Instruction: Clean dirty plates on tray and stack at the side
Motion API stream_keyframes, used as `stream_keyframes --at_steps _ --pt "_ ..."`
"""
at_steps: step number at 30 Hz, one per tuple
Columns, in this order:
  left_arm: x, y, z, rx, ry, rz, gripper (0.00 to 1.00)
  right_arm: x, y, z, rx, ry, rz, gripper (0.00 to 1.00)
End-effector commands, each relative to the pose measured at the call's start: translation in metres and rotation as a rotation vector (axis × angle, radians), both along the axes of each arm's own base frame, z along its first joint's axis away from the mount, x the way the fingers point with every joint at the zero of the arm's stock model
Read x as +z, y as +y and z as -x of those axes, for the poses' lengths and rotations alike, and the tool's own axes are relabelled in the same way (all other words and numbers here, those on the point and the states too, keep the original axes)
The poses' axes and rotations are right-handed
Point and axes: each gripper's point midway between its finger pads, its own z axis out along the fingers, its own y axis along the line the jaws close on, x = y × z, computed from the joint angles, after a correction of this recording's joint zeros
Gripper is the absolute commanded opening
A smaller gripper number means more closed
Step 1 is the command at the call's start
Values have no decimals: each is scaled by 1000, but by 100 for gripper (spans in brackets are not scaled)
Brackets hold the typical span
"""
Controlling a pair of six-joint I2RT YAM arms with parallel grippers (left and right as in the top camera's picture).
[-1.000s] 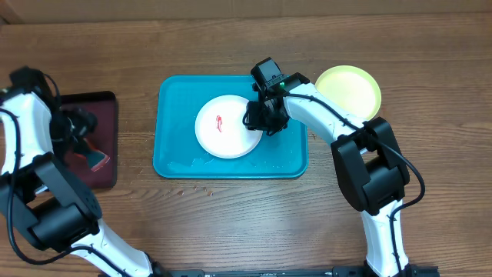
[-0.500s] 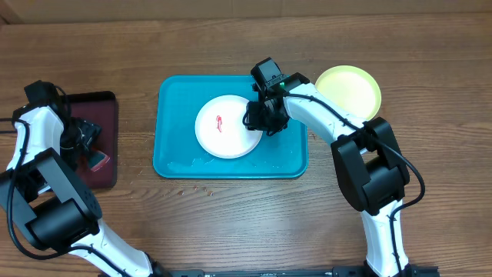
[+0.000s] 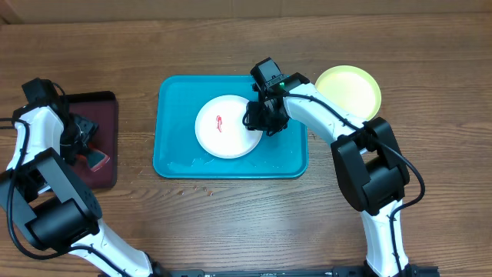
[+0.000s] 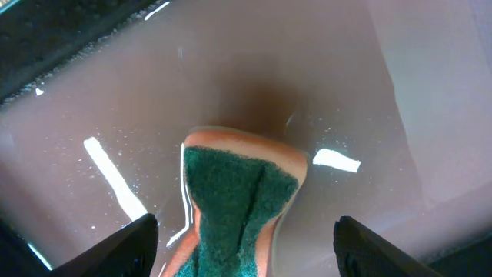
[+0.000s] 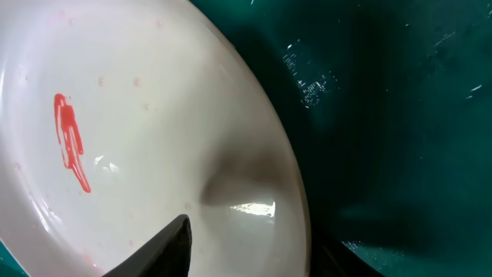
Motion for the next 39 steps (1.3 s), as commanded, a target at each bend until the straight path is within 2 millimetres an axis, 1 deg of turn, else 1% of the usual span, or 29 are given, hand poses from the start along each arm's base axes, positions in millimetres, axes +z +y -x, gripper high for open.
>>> stream_keyframes --at_steps 1,3,4,7,11,14,18,20,21,22,25,28,30,31,35,39 --pt "-3 -3 3 -20 0 11 70 -22 -12 8 -5 31 64 46" --pt "-8 -5 6 -20 10 16 64 -22 -12 8 -5 31 64 46" --pt "-11 -6 8 -19 14 18 63 -22 -12 9 -5 32 64 46" --pt "-21 -8 12 -19 15 18 66 -22 -12 9 -5 32 65 45" --pt "-31 -11 17 -18 19 19 66 -23 -13 9 -5 34 66 44" --pt "-34 -11 20 -17 27 16 59 -22 -13 9 -5 35 66 43" --pt "-35 -11 20 -17 26 16 39 -23 -13 9 -5 36 66 44" --pt "-35 -10 21 -15 29 11 23 -23 -13 9 -5 35 66 43" --pt "-34 -8 21 -12 32 1 9 -23 -13 9 -5 35 66 43" --pt "-33 -6 21 -11 32 -6 4 -22 -13 9 -5 35 66 43" --pt "-29 -7 18 -13 26 4 4 -23 -13 10 -5 36 67 43" --pt "-17 -7 16 -14 31 11 4 -23 -13 10 -5 36 67 43" --pt "-5 -6 15 -14 37 14 4 -23 -13 10 -5 36 67 43" --pt "8 -5 13 -14 44 19 4 -23 -13 10 -5 37 67 42" --pt "44 0 5 -14 38 16 4 -23 -13 10 -5 38 68 43" --pt "76 6 -5 -14 6 -3 4 -23 -13 10 -5 38 68 43"
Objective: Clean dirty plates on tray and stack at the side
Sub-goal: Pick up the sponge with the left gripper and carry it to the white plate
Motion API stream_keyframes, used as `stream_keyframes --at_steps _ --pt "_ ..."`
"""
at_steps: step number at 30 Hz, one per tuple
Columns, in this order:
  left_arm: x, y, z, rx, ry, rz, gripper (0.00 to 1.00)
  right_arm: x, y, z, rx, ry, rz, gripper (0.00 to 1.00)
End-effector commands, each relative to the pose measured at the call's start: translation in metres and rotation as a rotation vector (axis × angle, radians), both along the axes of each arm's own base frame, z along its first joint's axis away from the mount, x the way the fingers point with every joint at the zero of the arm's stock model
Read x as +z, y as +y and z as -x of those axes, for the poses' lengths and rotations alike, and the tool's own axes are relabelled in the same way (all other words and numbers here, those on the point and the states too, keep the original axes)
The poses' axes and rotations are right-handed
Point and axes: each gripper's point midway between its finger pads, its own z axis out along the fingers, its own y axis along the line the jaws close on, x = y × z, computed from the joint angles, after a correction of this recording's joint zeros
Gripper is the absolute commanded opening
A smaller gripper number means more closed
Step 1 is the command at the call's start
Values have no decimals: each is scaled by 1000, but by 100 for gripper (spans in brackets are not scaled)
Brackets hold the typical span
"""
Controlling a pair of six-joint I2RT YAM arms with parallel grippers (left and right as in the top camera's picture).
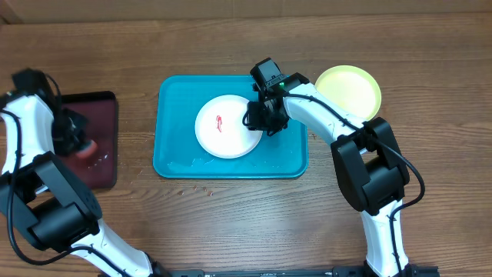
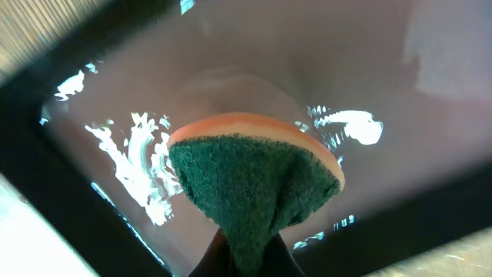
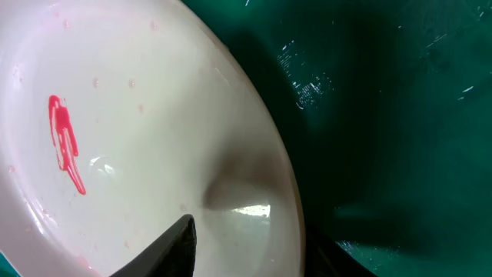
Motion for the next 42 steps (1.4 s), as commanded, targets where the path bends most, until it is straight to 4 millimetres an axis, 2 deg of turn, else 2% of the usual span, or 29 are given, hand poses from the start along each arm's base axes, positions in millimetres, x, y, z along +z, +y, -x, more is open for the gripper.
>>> stream_keyframes --at_steps 1,5,8,12,16,19,22,28,31,33,37,42 --pt "40 13 -16 4 -77 -54 4 -22 -11 10 -3 41 59 43" --pt "38 14 -13 6 -62 -61 4 -22 -12 10 -4 40 59 41" --pt "17 19 -1 15 -8 -99 4 -23 -14 9 -8 34 73 29" --pt "-27 13 15 15 35 -96 4 -23 -15 9 -9 34 76 25" --pt "-35 8 17 -22 42 -73 4 -23 -15 8 -13 30 77 20" --pt "-28 -3 8 -110 10 -10 4 -23 -15 8 -13 31 77 11" --pt "-10 -2 1 -130 -4 -3 4 -23 -15 8 -13 31 77 6" --pt "59 -1 -19 -137 -126 -23 4 -23 -13 9 -8 28 75 4" --pt "93 -21 -35 -188 -274 42 4 -22 -6 11 7 21 71 4" --pt "104 -34 -40 -220 -331 88 4 -22 -1 14 19 17 70 4" --pt "104 -53 -40 -253 -331 136 4 -22 9 19 44 9 67 4" --pt "82 -94 -43 -357 -267 188 4 -22 18 23 62 1 65 4"
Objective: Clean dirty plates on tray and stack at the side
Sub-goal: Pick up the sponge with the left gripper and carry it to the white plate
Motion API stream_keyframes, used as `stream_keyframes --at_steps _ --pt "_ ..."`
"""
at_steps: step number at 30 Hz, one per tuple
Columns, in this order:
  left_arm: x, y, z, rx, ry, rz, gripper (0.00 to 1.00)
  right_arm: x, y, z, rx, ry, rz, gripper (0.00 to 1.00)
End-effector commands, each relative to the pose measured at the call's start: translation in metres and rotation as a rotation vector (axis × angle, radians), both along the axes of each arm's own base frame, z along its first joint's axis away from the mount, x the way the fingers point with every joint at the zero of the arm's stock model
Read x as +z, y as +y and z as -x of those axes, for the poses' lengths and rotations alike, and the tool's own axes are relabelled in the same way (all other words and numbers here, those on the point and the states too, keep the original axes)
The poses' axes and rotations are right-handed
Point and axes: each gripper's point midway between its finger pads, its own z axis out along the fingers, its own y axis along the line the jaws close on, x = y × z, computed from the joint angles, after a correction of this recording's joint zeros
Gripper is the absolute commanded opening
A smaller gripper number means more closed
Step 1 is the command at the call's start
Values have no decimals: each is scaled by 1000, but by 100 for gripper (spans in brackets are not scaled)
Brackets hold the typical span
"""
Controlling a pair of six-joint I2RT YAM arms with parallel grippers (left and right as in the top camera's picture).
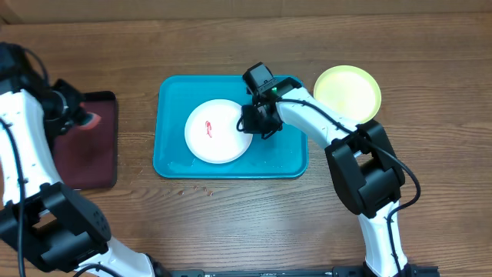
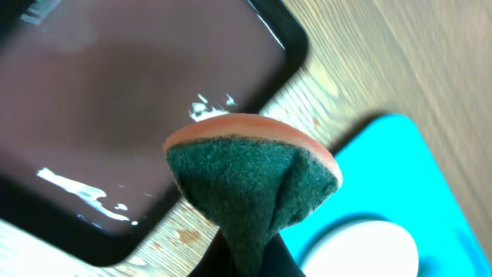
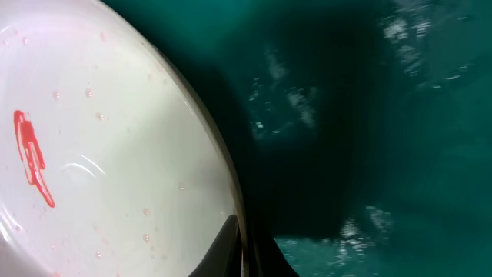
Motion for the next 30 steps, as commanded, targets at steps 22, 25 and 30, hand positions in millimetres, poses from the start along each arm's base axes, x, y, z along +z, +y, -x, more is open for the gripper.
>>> stream_keyframes --at_steps 22,25,30 --pt "-99 -259 -21 -630 105 -32 4 -20 15 29 41 34 62 4" --pt "-127 -265 -15 -658 177 -23 4 -20 16 28 41 31 60 4" --pt "-167 -265 -1 -669 297 -5 4 -20 15 28 40 28 64 4"
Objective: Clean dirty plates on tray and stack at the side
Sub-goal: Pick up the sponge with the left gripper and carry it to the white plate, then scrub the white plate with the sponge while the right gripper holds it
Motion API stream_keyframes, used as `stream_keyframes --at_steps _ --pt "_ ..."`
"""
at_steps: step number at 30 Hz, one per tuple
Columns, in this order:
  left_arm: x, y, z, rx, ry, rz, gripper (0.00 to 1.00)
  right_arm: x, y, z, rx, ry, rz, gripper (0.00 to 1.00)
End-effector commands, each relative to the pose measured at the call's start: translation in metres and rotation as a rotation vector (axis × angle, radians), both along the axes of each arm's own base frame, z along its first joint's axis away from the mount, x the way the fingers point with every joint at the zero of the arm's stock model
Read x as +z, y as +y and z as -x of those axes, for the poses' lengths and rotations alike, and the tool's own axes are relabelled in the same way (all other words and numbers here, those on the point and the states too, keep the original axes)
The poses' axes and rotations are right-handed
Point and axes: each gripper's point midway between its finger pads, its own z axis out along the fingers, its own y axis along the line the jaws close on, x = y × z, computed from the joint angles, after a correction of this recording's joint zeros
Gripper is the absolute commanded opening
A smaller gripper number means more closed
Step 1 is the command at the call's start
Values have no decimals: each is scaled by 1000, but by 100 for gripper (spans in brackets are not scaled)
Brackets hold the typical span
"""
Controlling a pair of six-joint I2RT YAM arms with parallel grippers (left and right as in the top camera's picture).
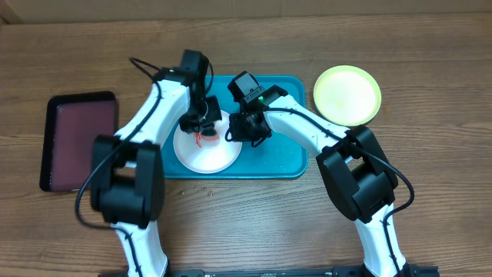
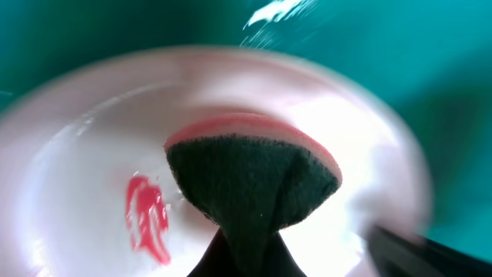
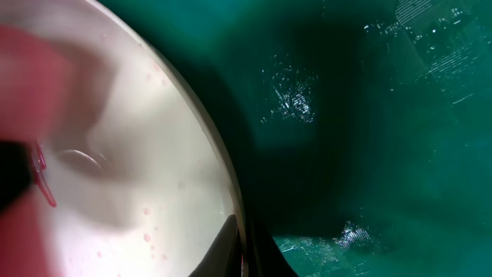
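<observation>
A white plate (image 1: pixel 201 159) with a red smear (image 2: pixel 150 223) lies on the teal tray (image 1: pixel 286 156). My left gripper (image 1: pixel 201 117) is shut on a green-and-orange sponge (image 2: pixel 254 173), held just over the plate beside the smear; whether it touches is unclear. My right gripper (image 3: pixel 244 248) is shut on the plate's right rim (image 3: pixel 231 192), one finger on top and one beneath. In the overhead view that right gripper (image 1: pixel 244 128) sits at the plate's right edge. The smear (image 3: pixel 42 175) shows at the left of the right wrist view.
A clean yellow-green plate (image 1: pixel 347 95) rests on the table right of the tray. A dark red tray (image 1: pixel 77 142) lies at the far left. Both arms cross over the teal tray's middle; wet patches (image 3: pixel 288 85) glisten on the tray floor.
My left gripper, still shut on the sponge, has gone from beside the dark red tray to over the white plate. The plate, held by the right gripper, sits slightly further left and nearer.
First my left gripper stood open around the sponge in the dark red tray, and the right was open astride the plate's rim. Then the left held the sponge raised. Later the sponge was past that tray, the right shut on the rim. Now the sponge is over the plate.
</observation>
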Motion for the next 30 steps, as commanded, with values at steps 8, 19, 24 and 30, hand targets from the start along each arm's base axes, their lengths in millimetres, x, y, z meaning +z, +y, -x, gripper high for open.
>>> stream_keyframes --at_steps 8,19,24,30 --pt "-64 48 28 -63 171 -291 4 -21 -12 7 -2 16 76 4" --pt "-53 83 37 -61 206 -497 95 -21 -12 5 -4 8 78 4" --pt "-38 72 30 -90 212 -439 89 -21 -12 5 -4 8 78 4" --pt "-15 43 10 -139 164 -287 70 -21 -12 6 -3 8 79 4"
